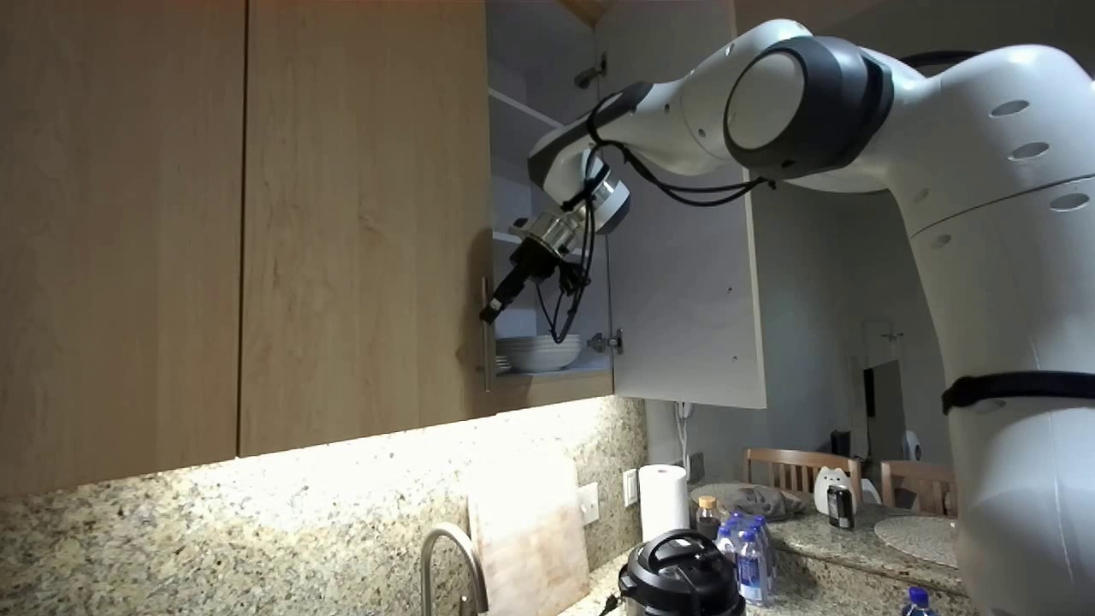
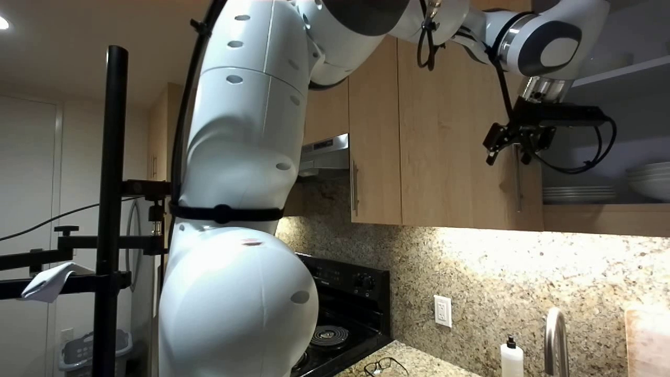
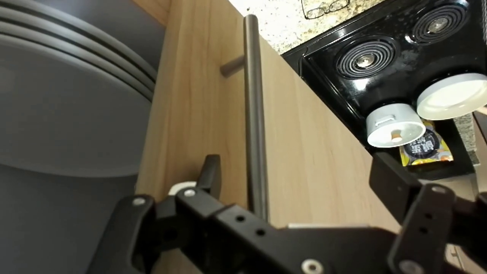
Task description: Open the top left cabinet door
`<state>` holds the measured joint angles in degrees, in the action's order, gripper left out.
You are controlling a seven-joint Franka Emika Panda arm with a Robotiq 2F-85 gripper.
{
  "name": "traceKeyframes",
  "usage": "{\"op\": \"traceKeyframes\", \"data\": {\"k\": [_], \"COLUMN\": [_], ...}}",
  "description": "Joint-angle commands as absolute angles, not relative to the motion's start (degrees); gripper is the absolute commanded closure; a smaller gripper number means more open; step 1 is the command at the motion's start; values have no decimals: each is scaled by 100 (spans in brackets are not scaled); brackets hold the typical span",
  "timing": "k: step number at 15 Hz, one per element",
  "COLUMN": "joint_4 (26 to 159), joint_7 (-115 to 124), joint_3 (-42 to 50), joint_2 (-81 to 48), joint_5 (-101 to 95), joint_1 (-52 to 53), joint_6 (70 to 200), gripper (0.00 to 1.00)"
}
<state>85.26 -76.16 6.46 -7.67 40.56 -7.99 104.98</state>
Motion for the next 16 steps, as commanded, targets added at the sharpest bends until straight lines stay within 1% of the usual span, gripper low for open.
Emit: {"op": "traceKeyframes", "data": {"k": [1,5,9,11,13,16], "joint_4": [8827,8884,8884,9068,9345,10110], "joint_7": [-7417,-7392,-7622,-7592,-7392,-7255], "joint_3": [402,297,309,328,343,338], "joint_2": [-695,-772,-832,-749,-610,-227], "joint_5": [4327,4422,4573,4754,4899,5443], "joint_1": [-667,-660,-730,-755,-723,-648], "joint_6": [11052,11146,10878,10941,11180,11969], "gripper": [0,0,0,0,0,0]}}
